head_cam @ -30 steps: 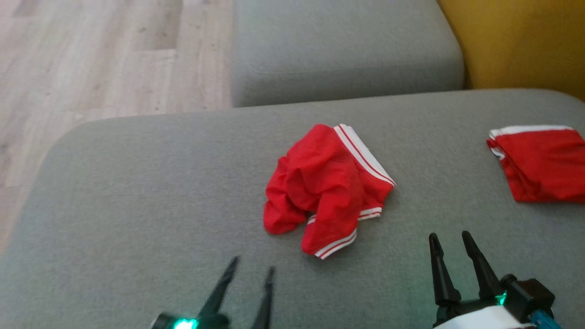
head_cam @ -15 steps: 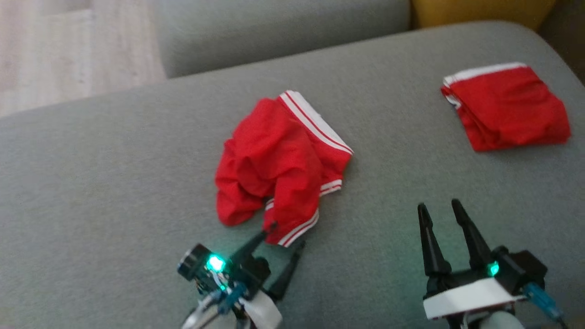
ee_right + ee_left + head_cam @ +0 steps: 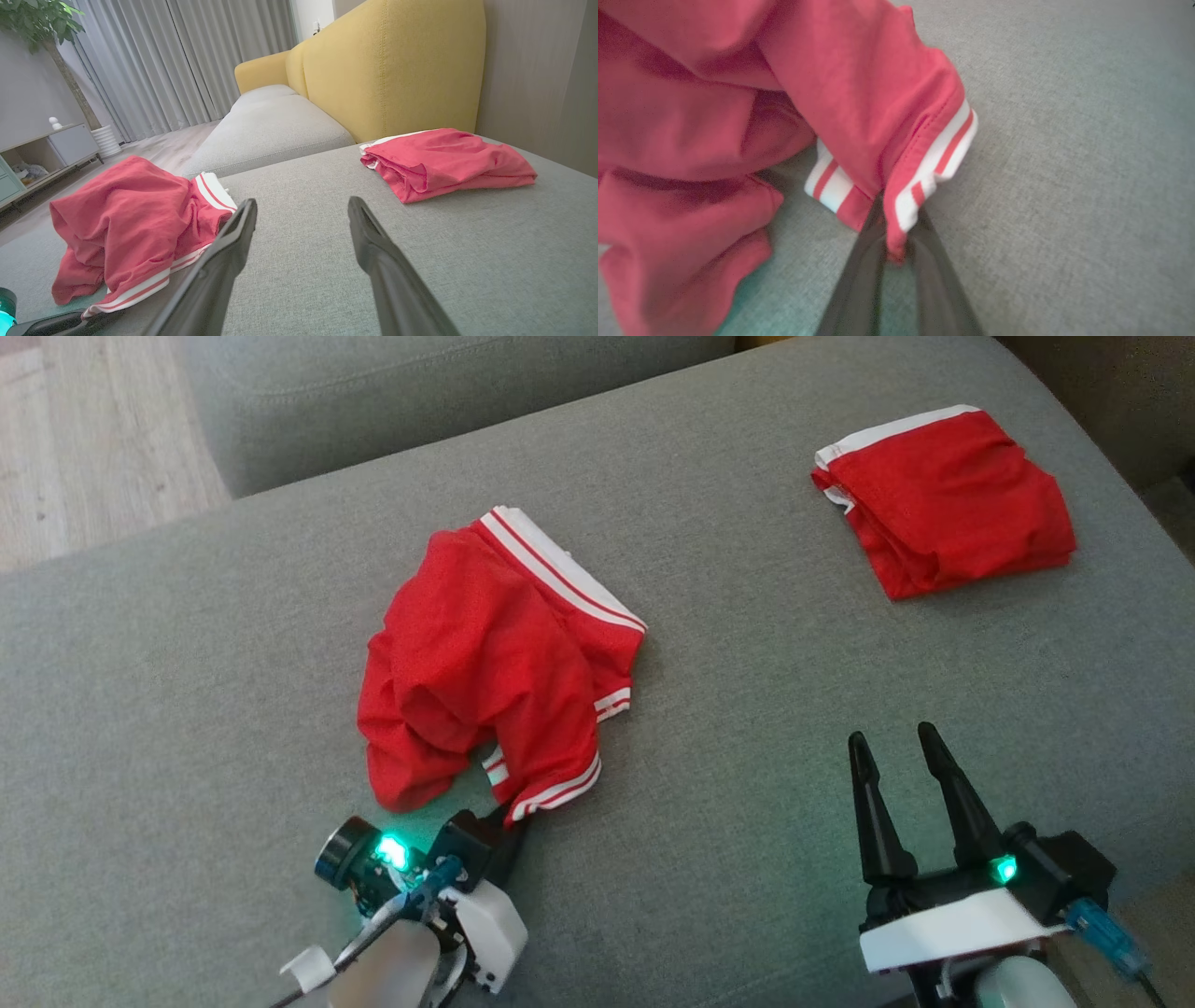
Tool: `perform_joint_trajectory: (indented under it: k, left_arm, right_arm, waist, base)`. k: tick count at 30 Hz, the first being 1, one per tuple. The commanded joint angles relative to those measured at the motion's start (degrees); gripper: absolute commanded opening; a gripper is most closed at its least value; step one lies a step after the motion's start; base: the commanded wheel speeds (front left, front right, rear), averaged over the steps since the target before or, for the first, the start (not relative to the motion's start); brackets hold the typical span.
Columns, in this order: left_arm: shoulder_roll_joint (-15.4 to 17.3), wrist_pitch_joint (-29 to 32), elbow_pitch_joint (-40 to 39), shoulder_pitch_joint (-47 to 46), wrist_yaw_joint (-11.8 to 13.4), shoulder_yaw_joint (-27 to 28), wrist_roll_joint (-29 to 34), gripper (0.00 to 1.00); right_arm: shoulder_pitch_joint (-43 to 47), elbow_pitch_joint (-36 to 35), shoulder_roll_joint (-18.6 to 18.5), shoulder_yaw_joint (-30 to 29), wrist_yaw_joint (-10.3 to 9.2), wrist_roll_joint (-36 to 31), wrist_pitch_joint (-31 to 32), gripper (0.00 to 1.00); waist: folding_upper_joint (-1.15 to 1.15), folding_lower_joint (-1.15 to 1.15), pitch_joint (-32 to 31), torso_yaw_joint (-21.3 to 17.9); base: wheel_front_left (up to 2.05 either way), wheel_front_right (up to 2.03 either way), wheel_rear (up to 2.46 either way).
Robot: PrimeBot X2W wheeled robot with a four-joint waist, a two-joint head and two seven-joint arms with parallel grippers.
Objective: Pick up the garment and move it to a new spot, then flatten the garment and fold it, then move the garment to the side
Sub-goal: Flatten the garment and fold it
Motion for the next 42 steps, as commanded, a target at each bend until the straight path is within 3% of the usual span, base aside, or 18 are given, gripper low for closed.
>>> perform_joint_trajectory:
  k: [1,5,9,14,21,25,30,34,39,40,41,42]
  left_arm:
    - [0.29,-0.23,-0.52,-1.01,-0.18,0.42,-0.76,0.0]
    - [0.29,-0.6,-4.21,-1.58,-0.41,-1.69,-4.01,0.0]
    - [0.29,-0.67,-12.81,-4.17,-0.75,-3.96,-9.6,0.0]
    - [0.29,-0.68,-21.98,-14.84,-0.87,-4.78,-9.2,0.0]
    - [0.33,-0.69,-28.69,-35.11,-0.9,4.62,-9.9,0.0]
    - [2.55,-0.69,-28.82,-42.61,-0.44,12.14,-10.76,0.0]
    - [5.68,-0.69,-25.82,-37.98,-0.51,15.38,-12.34,0.0]
    - [9.18,-0.7,-21.59,-24.38,-0.26,17.9,-15.58,0.0]
    - [11.09,-0.7,-15.74,-5.85,1.15,21.48,-19.31,0.0]
    - [11.28,-0.7,-14.54,-3.06,1.68,22.18,-19.6,0.61]
    - [11.55,-0.7,-13.66,-0.74,2.28,22.83,-19.62,1.0]
    - [11.78,-0.7,-13.38,1.28,2.92,23.57,-19.51,1.0]
  right_arm:
    - [-2.16,-1.68,-0.28,1.37,0.39,0.23,-0.22,1.0]
    - [-1.83,-1.56,-0.28,1.44,0.39,0.47,-0.22,1.0]
    - [-1.39,-1.6,-0.28,1.62,0.39,0.88,-0.22,1.0]
    - [-1.12,-1.94,-0.28,2.15,0.39,1.56,-0.22,1.0]
    - [-1.44,-3.03,-0.28,2.89,0.39,2.47,-0.22,1.0]
    - [-1.22,-3.68,-0.28,2.68,0.39,2.93,-0.22,1.0]
    - [-0.4,-4.26,-0.28,1.81,0.39,3.05,-0.22,1.0]
    - [0.09,-4.97,-0.28,0.36,0.39,2.98,-0.22,1.0]
    - [0.06,-5.2,-0.28,-0.51,0.39,2.11,-0.22,1.0]
    - [-0.12,-5.2,-0.28,-0.39,0.39,1.88,-0.22,1.0]
    - [-0.36,-5.2,-0.28,-0.29,0.39,1.72,-0.22,1.0]
    - [-0.55,-5.23,-0.28,-0.32,0.39,1.58,-0.22,1.0]
  waist:
    - [0.0,0.0,-0.39,-0.1]
    - [0.0,0.0,-1.74,-0.29]
    - [0.0,0.0,-3.17,-0.27]
    - [0.0,0.0,-4.56,-0.2]
    - [0.0,0.0,-5.45,0.26]
    - [0.0,0.0,-5.82,1.57]
    - [0.0,0.0,-6.13,3.79]
    - [0.0,0.0,-5.37,6.27]
    - [0.0,0.0,-3.52,8.98]
    - [0.0,0.0,-3.13,9.34]
    - [0.0,0.0,-2.85,9.61]
    - [0.0,0.0,-2.59,9.94]
  base:
    - [0.0,0.0,0.0]
    - [0.0,0.0,0.0]
    - [0.0,0.0,0.0]
    - [0.0,0.0,0.0]
    - [0.0,0.0,0.0]
    - [0.0,0.0,0.0]
    - [0.0,0.0,0.0]
    - [0.0,0.0,0.0]
    - [0.0,0.0,0.0]
    - [0.0,0.0,0.0]
    - [0.0,0.0,0.0]
    - [0.0,0.0,0.0]
